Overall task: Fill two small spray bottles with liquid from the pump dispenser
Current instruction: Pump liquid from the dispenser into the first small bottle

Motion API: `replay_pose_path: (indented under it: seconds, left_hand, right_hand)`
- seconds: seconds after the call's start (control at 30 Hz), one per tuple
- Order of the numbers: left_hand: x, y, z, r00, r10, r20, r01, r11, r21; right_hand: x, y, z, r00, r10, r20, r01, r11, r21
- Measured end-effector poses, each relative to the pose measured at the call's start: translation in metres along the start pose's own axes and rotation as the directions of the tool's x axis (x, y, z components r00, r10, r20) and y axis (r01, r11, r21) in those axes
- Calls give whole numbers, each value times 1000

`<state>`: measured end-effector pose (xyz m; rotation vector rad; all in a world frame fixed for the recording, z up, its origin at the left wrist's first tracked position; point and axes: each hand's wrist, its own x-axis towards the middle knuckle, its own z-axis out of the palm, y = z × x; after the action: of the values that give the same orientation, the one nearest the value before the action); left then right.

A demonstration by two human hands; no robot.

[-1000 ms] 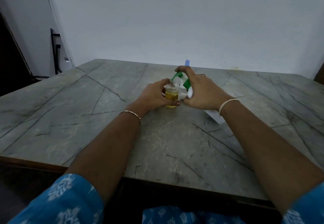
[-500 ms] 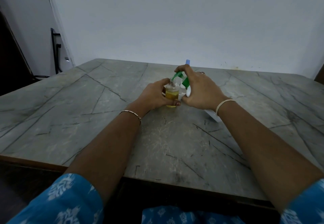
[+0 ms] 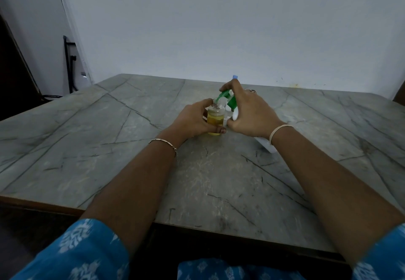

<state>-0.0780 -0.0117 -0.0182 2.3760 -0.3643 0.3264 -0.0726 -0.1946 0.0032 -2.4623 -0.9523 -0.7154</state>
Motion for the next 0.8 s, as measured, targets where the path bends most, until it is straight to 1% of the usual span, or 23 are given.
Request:
replay_pose_path:
  seconds: [0.2, 0.37, 0.67, 0.8]
  left_hand:
    - [0, 0, 0, 1000, 5, -12, -5, 1000, -19]
    - [-1, -1, 0, 1000, 5, -10, -6, 1000, -26]
    - [-2, 2, -1, 1000, 3, -3, -3, 1000, 9]
    - [-2, 2, 0, 1000, 5, -9, -6, 1000, -10]
  right_hand:
    - [-3, 4, 1, 999, -33, -14, 32, 995, -95]
    - [-3, 5, 0, 999, -34, 2, 34, 996, -77]
    - [-1, -3, 0, 1000, -3, -27, 0, 995, -101]
    - [0, -2, 1, 999, 8, -34, -11, 995, -97]
